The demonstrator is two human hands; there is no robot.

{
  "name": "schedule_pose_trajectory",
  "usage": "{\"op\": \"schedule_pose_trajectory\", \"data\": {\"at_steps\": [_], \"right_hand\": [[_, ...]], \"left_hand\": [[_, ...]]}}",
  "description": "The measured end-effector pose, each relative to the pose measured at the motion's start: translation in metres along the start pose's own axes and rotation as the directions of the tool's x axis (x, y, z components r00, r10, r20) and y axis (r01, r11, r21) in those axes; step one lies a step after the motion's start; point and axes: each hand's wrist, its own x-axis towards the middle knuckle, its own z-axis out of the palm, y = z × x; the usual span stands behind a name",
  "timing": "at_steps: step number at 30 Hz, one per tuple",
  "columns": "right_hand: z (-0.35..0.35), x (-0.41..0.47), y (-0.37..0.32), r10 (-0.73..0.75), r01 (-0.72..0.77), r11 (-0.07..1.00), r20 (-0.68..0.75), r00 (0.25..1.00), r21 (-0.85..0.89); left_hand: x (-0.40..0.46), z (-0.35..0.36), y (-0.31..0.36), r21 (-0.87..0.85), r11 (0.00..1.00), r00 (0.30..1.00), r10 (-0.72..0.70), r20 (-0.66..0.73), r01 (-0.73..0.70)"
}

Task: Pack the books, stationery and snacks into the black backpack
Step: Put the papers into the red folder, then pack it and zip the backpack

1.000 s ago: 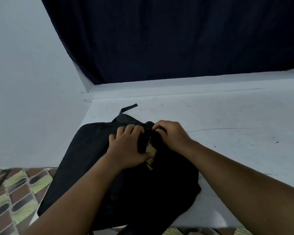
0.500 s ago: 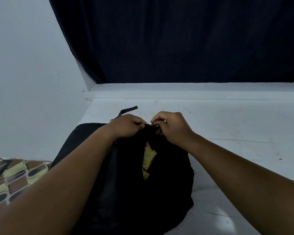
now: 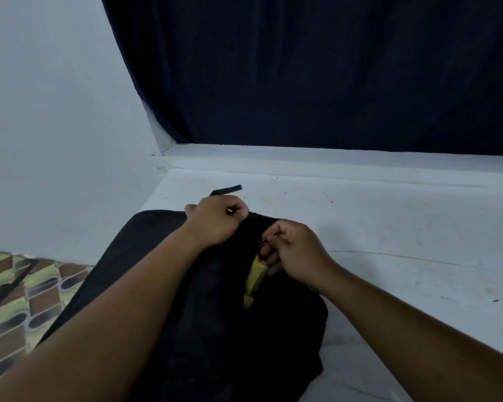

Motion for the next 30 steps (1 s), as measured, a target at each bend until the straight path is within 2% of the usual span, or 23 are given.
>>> {"op": "schedule_pose_trajectory", "data": {"at_steps": [3,5,6,9,11,17,19,21,23,25,27,30], "right_hand": [[-0.003,0.004,-0.002,-0.007,0.007,1.0,0.026,1.0,0.001],[-0.008,0.006,-0.003,-0.05,0.051,0.996,0.02,0.999,-0.072],[-0.011,0.008,-0.004,-0.078,0.079,0.988,0.01,0.997,-0.13],[-0.015,0.015,-0.004,-0.157,0.148,0.945,-0.005,0.988,-0.291],[-0.017,0.018,-0.003,-0.168,0.16,0.93,0.007,0.986,-0.33],[-0.019,0.009,-0.001,-0.227,0.25,0.897,0.106,0.968,-0.364],[-0.018,0.008,0.0,-0.276,0.302,0.862,0.123,0.953,-0.408],[-0.02,0.01,0.002,-0.316,0.334,0.832,0.117,0.942,-0.444],[-0.022,0.011,0.001,-0.341,0.352,0.82,0.109,0.934,-0.452],[-0.023,0.011,-0.001,-0.363,0.371,0.81,0.109,0.925,-0.454],[-0.022,0.011,-0.002,-0.41,0.408,0.774,0.109,0.906,-0.484],[-0.021,0.013,0.0,-0.481,0.446,0.688,0.101,0.871,-0.572]], "left_hand": [[-0.026,-0.005,0.004,-0.038,0.995,0.981,0.092,0.171,-0.087],[-0.043,-0.004,0.002,0.047,0.988,0.957,0.129,0.261,-0.146],[-0.049,0.001,0.0,0.097,0.98,0.954,0.144,0.262,-0.174],[-0.06,0.015,0.004,0.245,0.951,0.979,0.166,0.119,-0.191],[-0.06,0.019,0.006,0.327,0.928,0.983,0.175,0.048,-0.181],[-0.055,0.012,0.002,0.451,0.88,0.987,0.164,0.007,-0.149],[-0.053,0.008,0.001,0.392,0.9,0.981,0.159,0.11,-0.19],[-0.051,-0.002,0.0,0.235,0.952,0.943,0.12,0.309,-0.198],[-0.045,-0.01,-0.003,0.07,0.983,0.906,0.126,0.403,-0.168],[-0.034,-0.012,-0.008,0.003,0.986,0.941,0.158,0.299,-0.166],[-0.027,-0.008,-0.008,0.11,0.971,0.96,0.184,0.209,-0.21],[-0.02,-0.001,-0.004,0.237,0.933,0.939,0.2,0.279,-0.269]]}}
